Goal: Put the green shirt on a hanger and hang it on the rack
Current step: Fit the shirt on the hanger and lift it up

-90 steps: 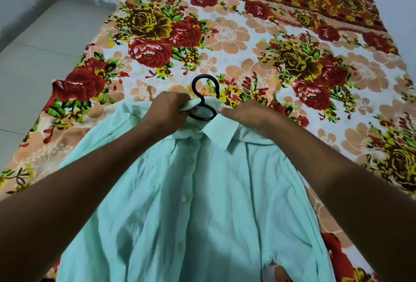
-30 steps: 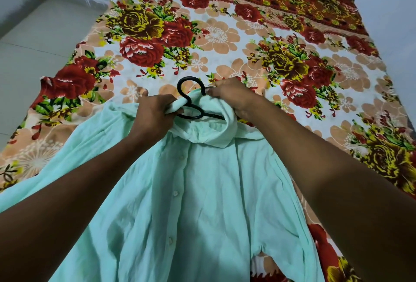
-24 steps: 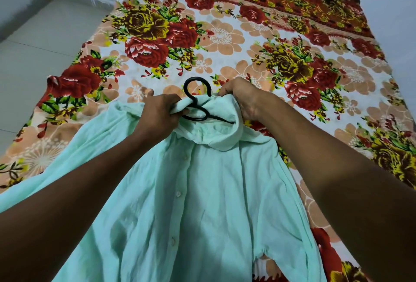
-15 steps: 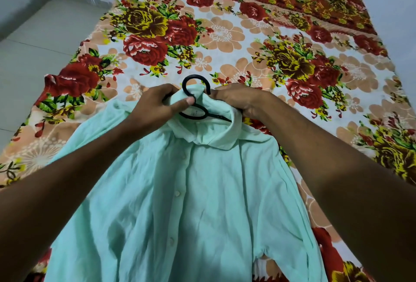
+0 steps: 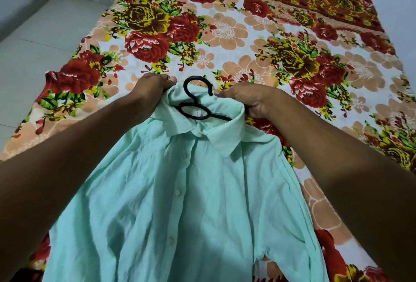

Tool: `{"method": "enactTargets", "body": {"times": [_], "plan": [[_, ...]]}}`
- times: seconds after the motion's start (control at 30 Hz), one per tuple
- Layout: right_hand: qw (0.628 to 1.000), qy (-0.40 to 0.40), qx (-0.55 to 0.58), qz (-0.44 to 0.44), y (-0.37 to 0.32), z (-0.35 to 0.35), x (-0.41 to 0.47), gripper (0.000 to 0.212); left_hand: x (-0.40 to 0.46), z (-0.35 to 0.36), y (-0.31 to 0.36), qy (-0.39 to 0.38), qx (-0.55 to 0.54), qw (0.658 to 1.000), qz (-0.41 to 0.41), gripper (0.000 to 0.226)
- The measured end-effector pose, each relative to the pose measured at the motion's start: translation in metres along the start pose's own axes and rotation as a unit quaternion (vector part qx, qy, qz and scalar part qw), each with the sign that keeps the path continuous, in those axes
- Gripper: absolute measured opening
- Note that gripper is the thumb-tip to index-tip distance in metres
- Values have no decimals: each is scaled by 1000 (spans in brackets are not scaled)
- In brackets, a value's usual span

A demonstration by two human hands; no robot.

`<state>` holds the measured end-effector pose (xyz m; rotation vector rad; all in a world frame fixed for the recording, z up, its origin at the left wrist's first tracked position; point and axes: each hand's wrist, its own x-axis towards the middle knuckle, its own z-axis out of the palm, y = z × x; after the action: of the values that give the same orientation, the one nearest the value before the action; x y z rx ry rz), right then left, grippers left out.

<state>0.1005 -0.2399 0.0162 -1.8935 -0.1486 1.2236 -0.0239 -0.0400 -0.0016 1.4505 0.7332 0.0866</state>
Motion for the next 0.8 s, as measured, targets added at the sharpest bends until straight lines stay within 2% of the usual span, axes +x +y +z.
{"method": "enactTargets", "body": {"times": [0.07,0.13,0.2,0.27,0.37,0.4,0.5,0.53,0.6,0.67,0.73,0.8], "plan": [[996,61,-61,-22,1,2,2,51,1,2,1,4,-6,1000,11,20],[975,116,-188,-22,1,3,2,63,2,1,3,13,-9,1000,22,22],[949,133,-285,-21,5,2,1,60,3,-1,3,17,2,999,33,23],[951,143,-268,-59,14,0,-1,57,3,-1,0,15,49,997,51,24],[936,164,-254,-179,30,0,-5,56,0,-1,-7,2,120,988,97,24],[927,164,-263,-210,33,3,-8,54,-2,0,-8,-5,120,987,104,24],[895,141,-331,-264,37,12,-8,69,-7,1,-8,-25,92,989,111,29],[884,139,-352,-273,39,14,-6,64,-8,0,-8,-30,93,988,118,30],[877,157,-349,-290,44,17,-1,33,-10,-3,-5,-25,92,987,132,23],[887,176,-303,-302,51,19,3,35,-8,-10,-2,7,73,991,114,11],[897,183,-272,-297,55,22,4,34,-6,-20,4,20,47,997,63,4],[901,181,-256,-299,56,24,2,27,-5,-30,9,26,98,995,22,7]]}}
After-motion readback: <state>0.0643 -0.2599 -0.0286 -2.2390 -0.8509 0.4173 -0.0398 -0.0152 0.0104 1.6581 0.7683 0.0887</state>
